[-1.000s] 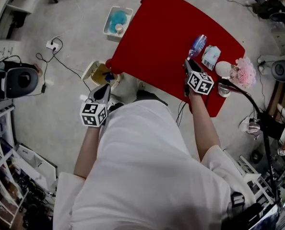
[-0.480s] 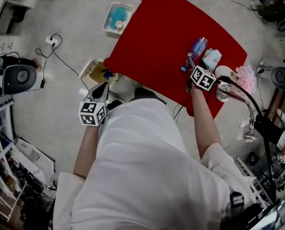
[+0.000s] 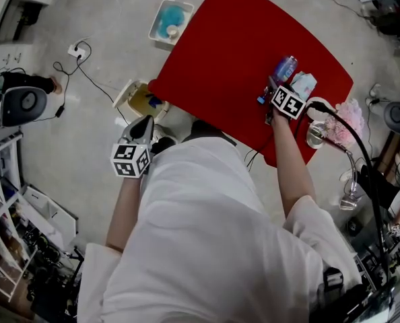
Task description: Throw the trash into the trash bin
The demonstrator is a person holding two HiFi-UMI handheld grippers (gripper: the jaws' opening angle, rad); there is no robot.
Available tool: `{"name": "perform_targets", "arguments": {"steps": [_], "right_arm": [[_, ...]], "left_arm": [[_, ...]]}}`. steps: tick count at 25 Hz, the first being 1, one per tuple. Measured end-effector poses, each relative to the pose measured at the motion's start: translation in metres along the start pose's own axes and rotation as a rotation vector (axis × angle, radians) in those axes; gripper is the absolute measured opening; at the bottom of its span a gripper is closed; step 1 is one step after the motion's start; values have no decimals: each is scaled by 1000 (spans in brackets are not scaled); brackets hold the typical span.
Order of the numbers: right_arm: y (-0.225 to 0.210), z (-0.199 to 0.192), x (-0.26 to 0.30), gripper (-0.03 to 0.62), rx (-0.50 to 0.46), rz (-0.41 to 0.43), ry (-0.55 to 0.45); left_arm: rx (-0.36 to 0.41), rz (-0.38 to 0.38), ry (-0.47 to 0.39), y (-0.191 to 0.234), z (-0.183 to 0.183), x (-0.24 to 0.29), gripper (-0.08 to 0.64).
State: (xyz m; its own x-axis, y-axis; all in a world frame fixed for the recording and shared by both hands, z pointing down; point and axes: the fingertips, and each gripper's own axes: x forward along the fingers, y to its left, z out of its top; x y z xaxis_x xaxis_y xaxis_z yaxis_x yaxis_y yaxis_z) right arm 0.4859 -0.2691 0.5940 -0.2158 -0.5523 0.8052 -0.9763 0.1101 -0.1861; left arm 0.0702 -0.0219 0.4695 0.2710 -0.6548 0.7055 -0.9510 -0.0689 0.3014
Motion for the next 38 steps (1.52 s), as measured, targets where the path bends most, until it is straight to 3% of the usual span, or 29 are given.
{"name": "perform_targets", "arguments": {"steps": [6,8,14,23,38], "right_arm": [[5,-7,19,337,-28,-20,79],[11,-8,23,310,-48,-20,98],[27,-3,16,296,-110,24,70],[51,-10,4,296,-122,66,81],[153,-43,-15,296,-231,202,111]], "left_arm": [[-24,13,1,1,-1,1,5],[-30,15,3,2,-2,2,5],[-40,19,-9,8,-3,2,5],[-61,31,-34,23,-10,-15,5],[-109,66,-74,55,-42,-65,5]]}}
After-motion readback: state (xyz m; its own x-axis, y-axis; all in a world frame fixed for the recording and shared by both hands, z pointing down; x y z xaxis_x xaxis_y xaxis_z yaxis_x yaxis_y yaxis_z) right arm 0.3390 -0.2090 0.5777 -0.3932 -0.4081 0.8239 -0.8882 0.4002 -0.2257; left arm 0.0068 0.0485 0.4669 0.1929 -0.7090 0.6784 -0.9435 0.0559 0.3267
